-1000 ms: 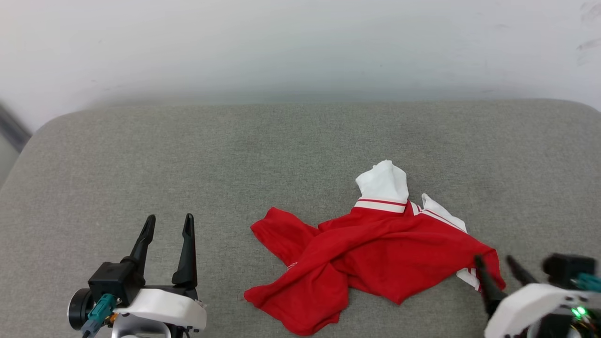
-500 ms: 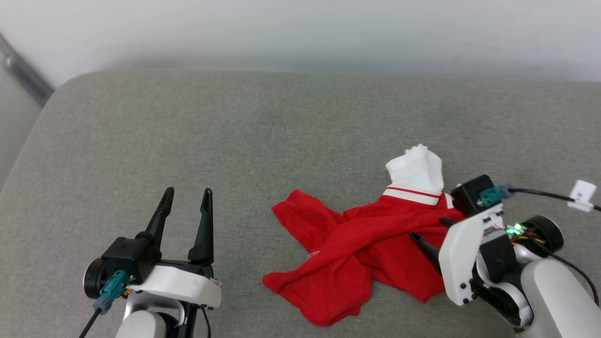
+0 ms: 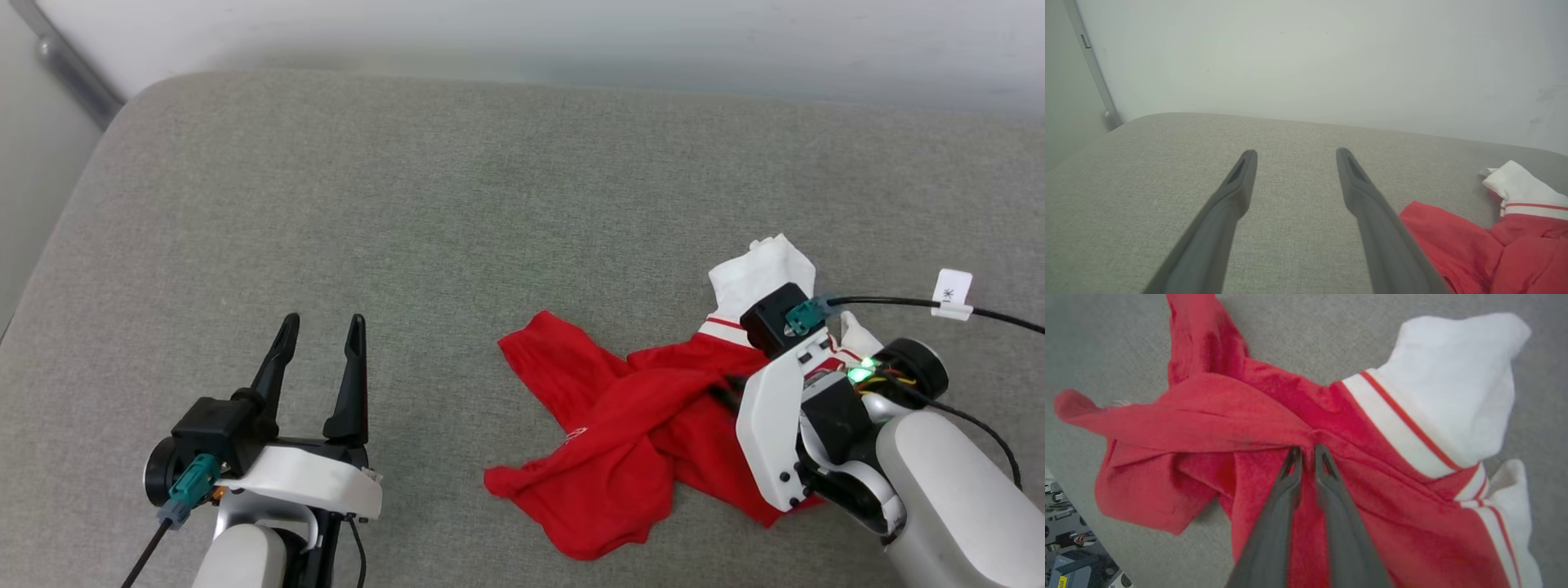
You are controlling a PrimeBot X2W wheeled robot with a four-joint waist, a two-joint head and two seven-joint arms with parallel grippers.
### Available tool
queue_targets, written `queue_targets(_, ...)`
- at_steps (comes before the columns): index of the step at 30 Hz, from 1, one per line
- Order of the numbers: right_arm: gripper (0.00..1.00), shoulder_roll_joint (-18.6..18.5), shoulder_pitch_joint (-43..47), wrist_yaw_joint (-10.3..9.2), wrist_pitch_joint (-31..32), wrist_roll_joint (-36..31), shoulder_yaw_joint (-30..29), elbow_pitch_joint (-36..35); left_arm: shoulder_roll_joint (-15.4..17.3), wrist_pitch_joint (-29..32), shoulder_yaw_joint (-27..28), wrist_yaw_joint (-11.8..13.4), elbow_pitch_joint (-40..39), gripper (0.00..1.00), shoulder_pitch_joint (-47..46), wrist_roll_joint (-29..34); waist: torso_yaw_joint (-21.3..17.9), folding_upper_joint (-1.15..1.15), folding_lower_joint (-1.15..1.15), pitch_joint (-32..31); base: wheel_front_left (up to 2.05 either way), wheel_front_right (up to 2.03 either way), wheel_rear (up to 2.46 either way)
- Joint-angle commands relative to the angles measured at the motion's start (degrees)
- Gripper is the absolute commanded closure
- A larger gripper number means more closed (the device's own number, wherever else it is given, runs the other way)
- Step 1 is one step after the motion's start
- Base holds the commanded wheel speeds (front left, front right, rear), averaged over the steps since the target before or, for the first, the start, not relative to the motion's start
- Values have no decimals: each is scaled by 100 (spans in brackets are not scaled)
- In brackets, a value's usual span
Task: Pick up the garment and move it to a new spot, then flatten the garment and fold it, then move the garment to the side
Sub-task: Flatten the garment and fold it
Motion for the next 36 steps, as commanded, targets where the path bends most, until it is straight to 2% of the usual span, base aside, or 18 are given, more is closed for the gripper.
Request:
queue_targets(1,100,-45,-97,-2,-69,14,-2,-84,-30,-39,15,2,-24,0,-45,23,-49,0,0,-19,0,0,0)
queue_targets(7,100,-137,165,-2,-293,-93,-266,-708,-53,-31,112,10,-97,0,79,95,-332,0,0,-133,0,0,0)
queue_targets(12,100,-143,956,-2,-365,-277,-1130,-1234,-56,-29,185,26,-144,0,161,126,-560,0,0,-253,0,0,0)
queue_targets(17,100,109,2137,-2,-256,-548,-2345,-1555,-27,-29,242,13,-153,0,275,139,-745,0,0,-367,0,0,0)
queue_targets(21,100,459,3031,-2,-172,-620,-3225,-1548,-17,-30,229,2,-134,0,294,142,-777,0,0,-437,0,0,0)
queue_targets(24,100,767,3527,-3,-172,-669,-3726,-1346,-7,-30,218,-7,-112,0,304,132,-773,0,0,-487,0,0,0)
queue_targets(27,100,1053,3767,-2,-294,-685,-3948,-1043,5,-30,245,0,-95,0,354,117,-788,0,0,-538,0,0,0)
queue_targets(28,77,1124,3771,-2,-380,-669,-3962,-961,10,-30,251,4,-90,0,377,111,-796,0,0,-553,0,0,0)
queue_targets(29,45,1173,3784,-2,-463,-672,-3969,-860,16,-30,260,8,-83,0,391,103,-801,0,0,-569,0,0,0)
queue_targets(30,0,1233,3767,-2,-581,-655,-3963,-792,21,-30,260,9,-72,0,403,101,-802,0,0,-589,0,0,0)
queue_targets(33,0,1313,3686,-1,-871,-637,-3874,-754,29,-30,261,12,-64,0,439,99,-806,0,0,-622,0,0,0)
queue_targets(36,0,1354,3662,-2,-1415,-618,-3771,-849,55,-30,262,23,-33,0,503,96,-808,0,0,-701,0,0,0)
